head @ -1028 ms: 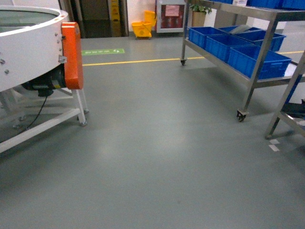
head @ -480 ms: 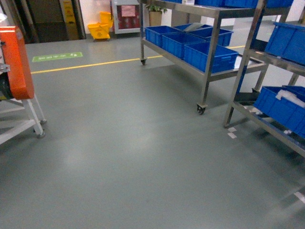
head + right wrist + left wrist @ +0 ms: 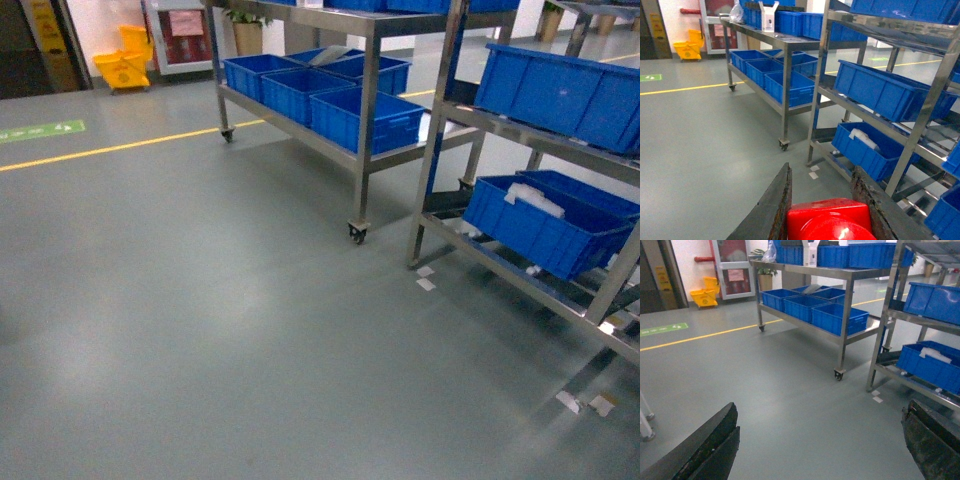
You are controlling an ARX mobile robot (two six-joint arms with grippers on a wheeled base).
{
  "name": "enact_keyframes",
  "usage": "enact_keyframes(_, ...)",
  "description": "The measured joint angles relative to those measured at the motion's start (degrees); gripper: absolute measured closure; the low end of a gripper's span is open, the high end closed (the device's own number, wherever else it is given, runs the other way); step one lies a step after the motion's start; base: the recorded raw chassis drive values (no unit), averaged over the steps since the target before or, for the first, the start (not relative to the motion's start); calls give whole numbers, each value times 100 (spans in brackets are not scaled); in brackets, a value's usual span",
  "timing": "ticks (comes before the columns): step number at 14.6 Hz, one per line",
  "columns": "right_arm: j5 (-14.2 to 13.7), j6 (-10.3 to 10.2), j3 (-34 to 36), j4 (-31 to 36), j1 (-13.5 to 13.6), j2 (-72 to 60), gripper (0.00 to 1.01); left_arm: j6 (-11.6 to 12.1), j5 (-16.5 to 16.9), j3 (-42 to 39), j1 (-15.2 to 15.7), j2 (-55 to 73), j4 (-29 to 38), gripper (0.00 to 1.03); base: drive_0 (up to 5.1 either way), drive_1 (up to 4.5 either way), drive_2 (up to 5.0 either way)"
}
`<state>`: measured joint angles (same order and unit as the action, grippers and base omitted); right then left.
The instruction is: Pick red block from blue box to shelf
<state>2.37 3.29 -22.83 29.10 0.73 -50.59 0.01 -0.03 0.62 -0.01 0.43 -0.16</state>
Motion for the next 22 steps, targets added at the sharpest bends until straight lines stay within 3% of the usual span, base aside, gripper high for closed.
enact_keyframes(19,2,0,-2,-7,0,-7,72,0,0,0,-2,0,-7,5,-169,220,-559)
enact_keyframes(22,0,0,0,-24,0,-44,72,0,-2,0,-2,0,-42,5,-165,-54,-275)
